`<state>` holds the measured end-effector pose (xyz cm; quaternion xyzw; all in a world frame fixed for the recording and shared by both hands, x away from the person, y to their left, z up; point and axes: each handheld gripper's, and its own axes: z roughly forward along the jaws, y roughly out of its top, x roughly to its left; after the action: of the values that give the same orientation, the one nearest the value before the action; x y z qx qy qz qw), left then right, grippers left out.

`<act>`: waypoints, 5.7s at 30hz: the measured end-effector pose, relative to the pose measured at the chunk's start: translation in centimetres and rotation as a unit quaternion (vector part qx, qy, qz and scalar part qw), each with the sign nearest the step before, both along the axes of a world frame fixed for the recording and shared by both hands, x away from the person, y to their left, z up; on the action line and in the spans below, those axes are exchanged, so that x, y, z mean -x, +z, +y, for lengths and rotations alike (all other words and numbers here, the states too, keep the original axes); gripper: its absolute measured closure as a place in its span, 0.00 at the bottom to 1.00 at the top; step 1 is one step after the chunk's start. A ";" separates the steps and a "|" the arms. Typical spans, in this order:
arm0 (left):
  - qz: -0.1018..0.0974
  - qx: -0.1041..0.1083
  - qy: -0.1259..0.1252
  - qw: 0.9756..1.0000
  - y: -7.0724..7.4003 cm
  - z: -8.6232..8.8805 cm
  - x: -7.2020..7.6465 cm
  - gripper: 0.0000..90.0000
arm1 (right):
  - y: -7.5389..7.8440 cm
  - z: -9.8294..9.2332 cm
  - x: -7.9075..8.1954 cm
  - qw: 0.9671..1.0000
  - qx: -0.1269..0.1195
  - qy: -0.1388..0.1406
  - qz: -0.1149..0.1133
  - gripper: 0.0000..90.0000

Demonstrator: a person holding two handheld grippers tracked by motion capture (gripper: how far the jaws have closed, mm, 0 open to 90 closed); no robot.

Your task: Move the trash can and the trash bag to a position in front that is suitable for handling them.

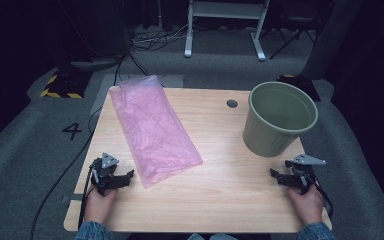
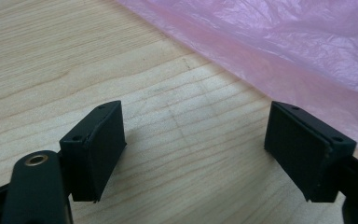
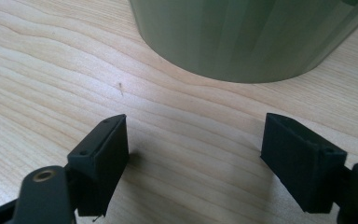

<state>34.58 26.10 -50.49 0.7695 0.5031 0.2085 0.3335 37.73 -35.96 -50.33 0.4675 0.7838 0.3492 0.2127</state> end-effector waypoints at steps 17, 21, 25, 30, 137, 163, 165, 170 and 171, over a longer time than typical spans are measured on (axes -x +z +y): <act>-0.009 0.061 0.005 0.998 2.3 0.6 0.6 0.30 | 3.7 -1.1 0.9 1.000 -0.010 -0.005 0.027 0.58; -0.021 0.051 -0.014 0.998 3.1 -0.4 0.9 0.31 | 7.0 -2.6 1.1 0.999 -0.039 -0.010 -0.004 0.52; -0.025 0.042 -0.022 0.999 3.2 -0.8 1.0 0.32 | 10.4 -3.7 1.2 0.998 -0.044 -0.023 -0.039 0.51; -0.030 0.057 -0.020 0.998 3.5 -0.9 1.3 0.31 | 13.3 -4.4 1.2 0.997 -0.039 -0.027 -0.059 0.50; -0.011 0.042 -0.018 0.999 3.0 -1.3 1.5 0.32 | 11.7 3.1 2.6 0.991 0.010 0.114 -0.074 0.42; 0.043 0.045 -0.037 0.997 2.6 -4.7 -0.6 0.37 | 0.0 1.8 1.3 0.996 -0.008 0.087 -0.007 0.41; 0.063 0.039 -0.045 0.996 2.1 -5.1 -0.7 0.46 | 0.0 1.9 1.3 0.996 -0.008 0.085 -0.006 0.41; 0.092 0.039 -0.060 0.993 1.8 -5.3 -0.4 0.87 | 0.0 1.9 1.3 0.996 -0.007 0.085 -0.007 0.41; 0.090 0.030 -0.068 0.993 1.8 -5.5 0.1 0.91 | 0.0 1.9 1.3 0.996 -0.007 0.085 -0.007 0.41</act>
<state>34.48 20.56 -48.69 0.8072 0.4841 0.1000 0.3228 36.43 -34.02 -50.29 0.3982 0.8166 0.3750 0.1841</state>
